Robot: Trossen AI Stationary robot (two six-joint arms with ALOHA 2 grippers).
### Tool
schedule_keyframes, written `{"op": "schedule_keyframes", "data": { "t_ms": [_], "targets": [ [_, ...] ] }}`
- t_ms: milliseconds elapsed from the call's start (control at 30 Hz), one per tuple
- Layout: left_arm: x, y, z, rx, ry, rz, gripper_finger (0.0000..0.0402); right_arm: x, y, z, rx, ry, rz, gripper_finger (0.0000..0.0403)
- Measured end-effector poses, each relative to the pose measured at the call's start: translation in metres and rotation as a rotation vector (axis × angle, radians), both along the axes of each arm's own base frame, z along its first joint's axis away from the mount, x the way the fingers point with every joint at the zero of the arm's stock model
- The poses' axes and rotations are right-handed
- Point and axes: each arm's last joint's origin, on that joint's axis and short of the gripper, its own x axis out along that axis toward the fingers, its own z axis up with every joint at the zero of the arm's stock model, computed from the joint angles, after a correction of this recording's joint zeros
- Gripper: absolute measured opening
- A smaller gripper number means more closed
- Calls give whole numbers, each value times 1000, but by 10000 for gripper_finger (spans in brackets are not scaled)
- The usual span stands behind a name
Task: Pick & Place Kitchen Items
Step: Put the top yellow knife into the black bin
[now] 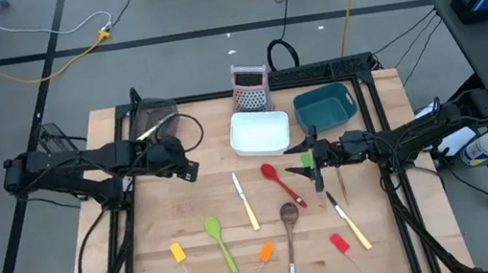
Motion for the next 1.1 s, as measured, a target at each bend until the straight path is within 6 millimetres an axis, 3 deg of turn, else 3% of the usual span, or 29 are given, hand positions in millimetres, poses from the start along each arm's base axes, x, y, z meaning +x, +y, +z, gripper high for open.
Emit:
{"op": "schedule_keyframes", "data": {
  "t_ms": [300, 733, 1100],
  "targets": [
    [17, -20, 2, 3, -119, -101, 120, 0, 0, 0, 0, 0, 0, 224],
    [47, -41, -15, -23, -155, -186, 120, 0, 0, 0, 7, -1, 0, 224],
    [56, -51, -21, -38, -171, -215, 120, 0, 0, 1, 8, -8, 0, 224]
  ]
}}
